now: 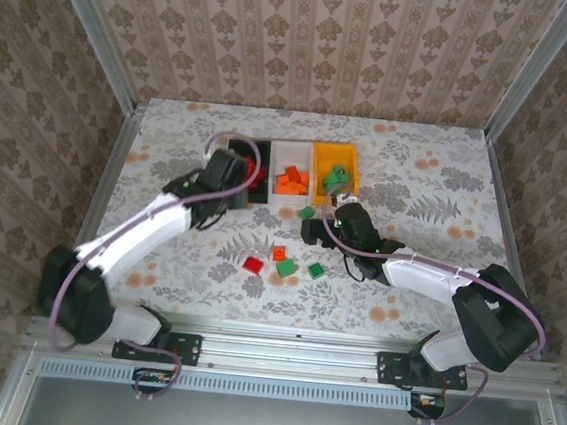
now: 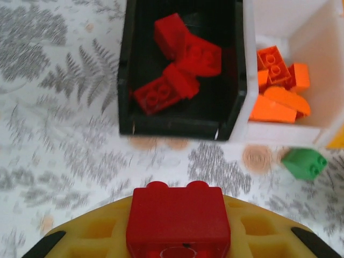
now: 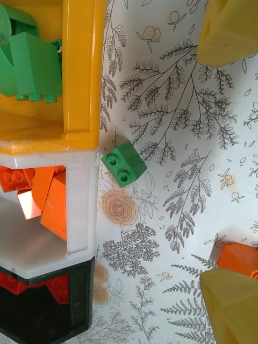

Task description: Sort the legos into containers by color

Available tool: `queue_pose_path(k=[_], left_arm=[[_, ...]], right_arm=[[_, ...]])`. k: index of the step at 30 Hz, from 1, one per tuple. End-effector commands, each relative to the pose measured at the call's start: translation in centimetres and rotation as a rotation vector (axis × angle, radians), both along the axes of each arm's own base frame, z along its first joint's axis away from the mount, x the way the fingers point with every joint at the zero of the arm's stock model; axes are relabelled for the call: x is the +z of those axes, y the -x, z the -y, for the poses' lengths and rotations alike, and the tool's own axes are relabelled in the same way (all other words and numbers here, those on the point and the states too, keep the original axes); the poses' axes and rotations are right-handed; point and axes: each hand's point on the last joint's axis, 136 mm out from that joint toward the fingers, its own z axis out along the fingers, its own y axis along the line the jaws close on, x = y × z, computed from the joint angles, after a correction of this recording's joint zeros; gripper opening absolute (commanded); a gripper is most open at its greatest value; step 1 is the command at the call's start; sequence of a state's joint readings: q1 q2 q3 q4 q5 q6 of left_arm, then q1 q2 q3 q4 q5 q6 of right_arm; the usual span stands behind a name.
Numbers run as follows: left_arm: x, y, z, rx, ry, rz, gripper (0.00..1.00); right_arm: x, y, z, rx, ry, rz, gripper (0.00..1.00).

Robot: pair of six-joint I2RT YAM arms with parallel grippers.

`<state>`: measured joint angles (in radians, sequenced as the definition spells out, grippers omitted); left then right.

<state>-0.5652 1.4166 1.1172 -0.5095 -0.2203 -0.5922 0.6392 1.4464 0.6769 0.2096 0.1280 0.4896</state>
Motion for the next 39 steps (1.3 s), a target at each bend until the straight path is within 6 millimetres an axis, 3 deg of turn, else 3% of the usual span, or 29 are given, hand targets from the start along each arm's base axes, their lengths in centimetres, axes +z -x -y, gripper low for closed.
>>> queue_pose_path(k=[1, 5, 6, 11, 19, 24, 29, 32, 33, 35, 39], left_arm=[[0.3, -4.0, 2.6, -0.152, 0.016, 0.004, 0.23], [-0.4, -9.1, 3.0, -0.135, -0.008, -0.022, 0.24], [-0.9, -10.7, 2.1, -0.106, -0.003, -0.036, 0.24], [-2.8, -14.4, 2.5, -0.101, 0.016, -0.097, 0.31], [-4.7, -16.3, 2.2, -0.090, 0.015, -0.125, 0.37], [-3.0, -15.9, 2.5, -0.107, 0.041, -0.100, 0.58], [1.6, -14.3, 2.1, -0.101, 0.045, -0.037, 0.70], [3.6, -11.4, 2.2, -0.101, 0.083, 0.003, 0.71], [3.7, -9.7, 2.3, -0.094, 0.097, 0.007, 0.72], [1.6, -6.0, 1.8, -0.033, 0.130, -0.051, 0.72], [-2.1, 3.0, 2.8, 0.094, 0.253, -0.136, 0.73]], right_arm=[[0.6, -0.3, -0.1, -0.001, 0.007, 0.021, 0.98], [0.6, -0.2, -0.3, 0.004, 0.001, 0.015, 0.97], [0.6, -0.2, -0.4, 0.006, -0.002, 0.013, 0.97], [0.7, -0.2, -0.4, 0.007, -0.007, 0.013, 0.98], [0.7, -0.1, -0.5, 0.011, -0.010, 0.012, 0.98], [0.6, -0.2, -0.5, 0.011, -0.007, 0.009, 0.98], [0.6, -0.2, -0.5, 0.012, -0.008, 0.009, 0.98], [0.6, -0.1, -0.5, 0.014, -0.009, 0.009, 0.97], [0.7, -0.1, -0.5, 0.014, -0.010, 0.010, 0.97], [0.9, 0.0, -0.5, 0.014, -0.013, 0.014, 0.97], [0.8, 0.0, -0.5, 0.015, -0.014, 0.011, 0.98]])
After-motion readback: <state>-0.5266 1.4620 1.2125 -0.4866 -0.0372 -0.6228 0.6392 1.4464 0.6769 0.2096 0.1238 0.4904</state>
